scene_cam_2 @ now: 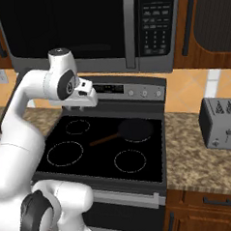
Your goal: Pick the kettle from the counter and place it on a stove burner. Then turn the burner on.
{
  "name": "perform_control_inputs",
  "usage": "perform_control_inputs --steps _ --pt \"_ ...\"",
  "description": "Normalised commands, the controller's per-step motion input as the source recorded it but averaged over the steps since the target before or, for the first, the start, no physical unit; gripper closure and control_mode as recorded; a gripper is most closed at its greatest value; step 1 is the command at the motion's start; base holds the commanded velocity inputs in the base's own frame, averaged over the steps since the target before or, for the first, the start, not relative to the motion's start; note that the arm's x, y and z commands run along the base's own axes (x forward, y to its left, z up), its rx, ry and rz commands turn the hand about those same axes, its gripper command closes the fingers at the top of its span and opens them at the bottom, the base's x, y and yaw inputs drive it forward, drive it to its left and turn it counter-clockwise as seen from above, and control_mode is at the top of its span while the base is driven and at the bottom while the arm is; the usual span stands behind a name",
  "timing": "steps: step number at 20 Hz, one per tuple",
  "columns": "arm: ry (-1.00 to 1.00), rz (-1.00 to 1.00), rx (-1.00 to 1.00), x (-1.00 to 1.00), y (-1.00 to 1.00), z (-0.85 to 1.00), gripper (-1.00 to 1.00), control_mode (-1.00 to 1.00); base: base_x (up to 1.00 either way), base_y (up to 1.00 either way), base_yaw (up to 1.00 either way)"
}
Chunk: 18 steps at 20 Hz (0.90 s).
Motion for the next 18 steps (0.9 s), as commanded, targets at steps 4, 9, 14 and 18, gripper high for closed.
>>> perform_control_inputs --steps 4,9,14,18 --pt "-0.01 0.00 0.00 -0.28 0.06 -0.01 -1.00 -1.00 0.00 0.00 0.00" --pt "-0.07 0.15 -0.03 -0.76 0.79 0.00 -1.00 -1.00 0.00 0.00 0.00" --pt "-0.20 0.19 -0.01 -0.39 1.00 -0.05 -1.00 -1.00 0.00 0.00 0.00" --pt "-0.20 0.12 0.00 -0.07 1.00 -0.11 -1.00 -1.00 0.00 0.00 0.00"
